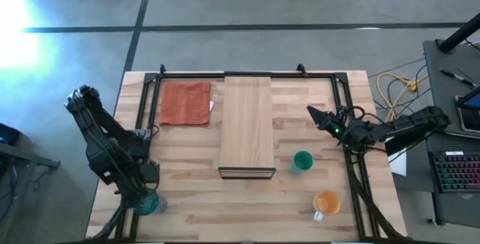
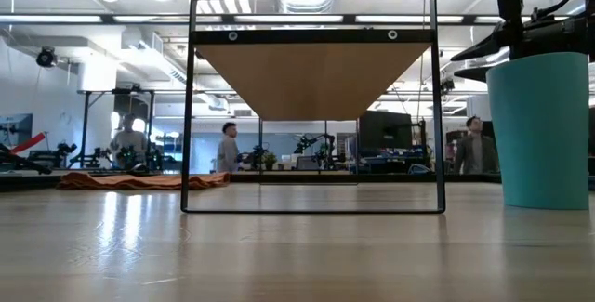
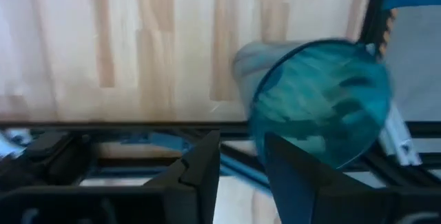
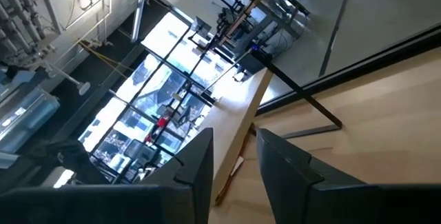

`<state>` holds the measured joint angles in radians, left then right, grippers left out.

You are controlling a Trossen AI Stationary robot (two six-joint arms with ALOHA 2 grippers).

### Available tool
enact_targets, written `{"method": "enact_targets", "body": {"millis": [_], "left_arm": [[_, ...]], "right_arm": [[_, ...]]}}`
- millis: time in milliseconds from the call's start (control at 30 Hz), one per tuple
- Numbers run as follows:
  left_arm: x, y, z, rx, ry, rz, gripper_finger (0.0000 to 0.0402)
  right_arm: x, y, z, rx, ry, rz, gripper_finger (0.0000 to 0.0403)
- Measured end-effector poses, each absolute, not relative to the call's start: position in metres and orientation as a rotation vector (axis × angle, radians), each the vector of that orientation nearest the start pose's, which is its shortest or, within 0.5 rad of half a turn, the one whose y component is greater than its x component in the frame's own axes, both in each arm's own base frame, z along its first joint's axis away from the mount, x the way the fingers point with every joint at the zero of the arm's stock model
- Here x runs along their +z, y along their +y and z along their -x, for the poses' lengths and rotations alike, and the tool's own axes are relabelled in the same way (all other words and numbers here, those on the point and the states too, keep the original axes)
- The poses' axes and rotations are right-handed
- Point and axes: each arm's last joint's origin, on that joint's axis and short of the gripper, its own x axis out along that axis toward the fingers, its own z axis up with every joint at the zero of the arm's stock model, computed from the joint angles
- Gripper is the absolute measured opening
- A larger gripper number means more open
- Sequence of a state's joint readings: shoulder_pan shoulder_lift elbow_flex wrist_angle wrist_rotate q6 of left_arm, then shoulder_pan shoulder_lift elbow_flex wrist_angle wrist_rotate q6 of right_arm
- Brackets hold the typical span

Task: Stack small to large cups/mugs on shelf
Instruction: Put the blue cup on the shelf

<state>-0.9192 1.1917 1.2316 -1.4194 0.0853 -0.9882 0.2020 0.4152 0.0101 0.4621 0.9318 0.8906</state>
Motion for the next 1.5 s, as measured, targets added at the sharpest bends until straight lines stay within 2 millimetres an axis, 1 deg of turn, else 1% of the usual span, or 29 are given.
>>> {"method": "enact_targets", "body": {"millis": [100,233,500,600,767,900,1000,1100,1133,1267,1333,1400,1500], "left_arm": [[0.321,-0.154,-0.114,-0.122,1.512,0.217,0.0110],[0.316,-0.160,-0.118,-0.121,1.526,0.222,0.0112],[0.307,-0.164,-0.119,-0.079,1.573,0.200,0.0112],[0.298,-0.166,-0.120,-0.057,1.588,0.183,0.0112],[0.277,-0.168,-0.122,0.005,1.641,0.130,0.0112],[0.270,-0.170,-0.123,0.016,1.677,0.122,0.0104],[0.270,-0.169,-0.124,0.021,1.679,0.132,0.0074],[0.270,-0.166,-0.127,0.026,1.668,0.160,0.0020],[0.270,-0.164,-0.128,0.031,1.663,0.177,0.0011],[0.273,-0.156,-0.134,0.080,1.645,0.234,0.0002],[0.277,-0.148,-0.138,0.089,1.623,0.264,0.0001],[0.287,-0.137,-0.143,0.084,1.588,0.301,0.0001],[0.310,-0.113,-0.153,0.085,1.523,0.364,0.0001]], "right_arm": [[0.172,0.000,-0.115,-0.665,-0.358,-0.872,0.0105],[0.172,0.000,-0.115,-0.666,-0.356,-0.871,0.0105],[0.172,0.000,-0.115,-0.670,-0.357,-0.870,0.0105],[0.172,0.000,-0.115,-0.670,-0.357,-0.870,0.0105],[0.172,0.000,-0.115,-0.670,-0.357,-0.870,0.0105],[0.172,0.000,-0.115,-0.659,-0.353,-0.871,0.0105],[0.172,0.000,-0.115,-0.651,-0.349,-0.872,0.0105],[0.172,0.000,-0.115,-0.651,-0.349,-0.873,0.0105],[0.172,0.000,-0.115,-0.651,-0.350,-0.873,0.0105],[0.172,0.000,-0.115,-0.647,-0.361,-0.905,0.0105],[0.172,0.000,-0.115,-0.641,-0.374,-0.941,0.0105],[0.172,0.000,-0.115,-0.635,-0.380,-0.961,0.0105],[0.172,0.000,-0.115,-0.625,-0.376,-0.965,0.0105]]}}
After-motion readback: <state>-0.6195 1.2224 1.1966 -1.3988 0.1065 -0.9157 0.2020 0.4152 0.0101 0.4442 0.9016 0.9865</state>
